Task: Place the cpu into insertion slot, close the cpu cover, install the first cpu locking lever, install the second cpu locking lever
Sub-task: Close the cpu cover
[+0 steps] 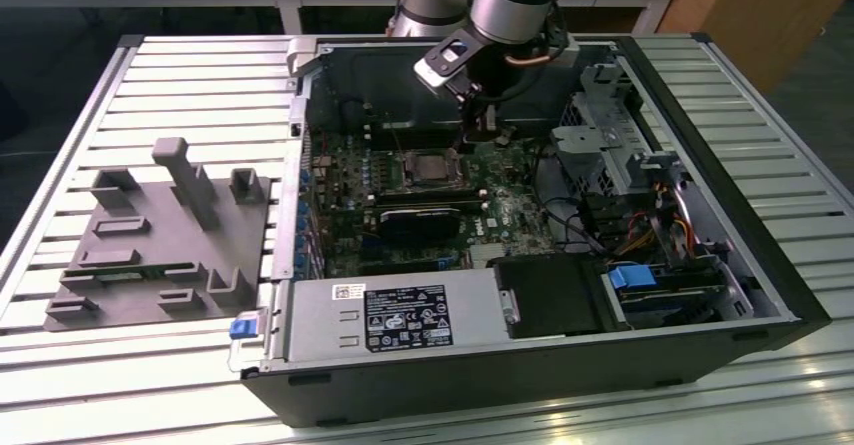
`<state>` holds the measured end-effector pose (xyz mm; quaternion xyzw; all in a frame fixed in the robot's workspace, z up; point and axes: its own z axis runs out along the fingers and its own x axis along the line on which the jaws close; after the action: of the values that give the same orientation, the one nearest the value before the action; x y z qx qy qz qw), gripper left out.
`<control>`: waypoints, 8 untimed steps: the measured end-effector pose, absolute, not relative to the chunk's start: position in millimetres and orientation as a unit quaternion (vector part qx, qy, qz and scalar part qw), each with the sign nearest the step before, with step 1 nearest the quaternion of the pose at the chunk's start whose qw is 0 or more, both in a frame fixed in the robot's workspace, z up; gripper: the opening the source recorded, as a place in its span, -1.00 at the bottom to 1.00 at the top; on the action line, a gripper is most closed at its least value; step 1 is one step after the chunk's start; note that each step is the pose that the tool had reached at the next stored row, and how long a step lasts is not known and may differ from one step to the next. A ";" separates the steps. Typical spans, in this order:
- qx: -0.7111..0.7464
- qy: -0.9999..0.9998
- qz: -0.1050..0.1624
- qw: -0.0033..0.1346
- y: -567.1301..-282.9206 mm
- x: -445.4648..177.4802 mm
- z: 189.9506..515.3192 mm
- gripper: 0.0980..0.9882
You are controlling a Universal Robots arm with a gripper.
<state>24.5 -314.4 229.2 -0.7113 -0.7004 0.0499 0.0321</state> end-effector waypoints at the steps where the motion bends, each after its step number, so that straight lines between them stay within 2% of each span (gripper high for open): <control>1: -0.711 -0.700 0.050 0.032 -314.4 23.8 229.3 -0.99; 8: -0.711 -0.701 0.045 0.030 -314.4 19.3 229.2 -0.99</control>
<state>19.3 -314.4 229.2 -0.7113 -0.7008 0.0453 0.0303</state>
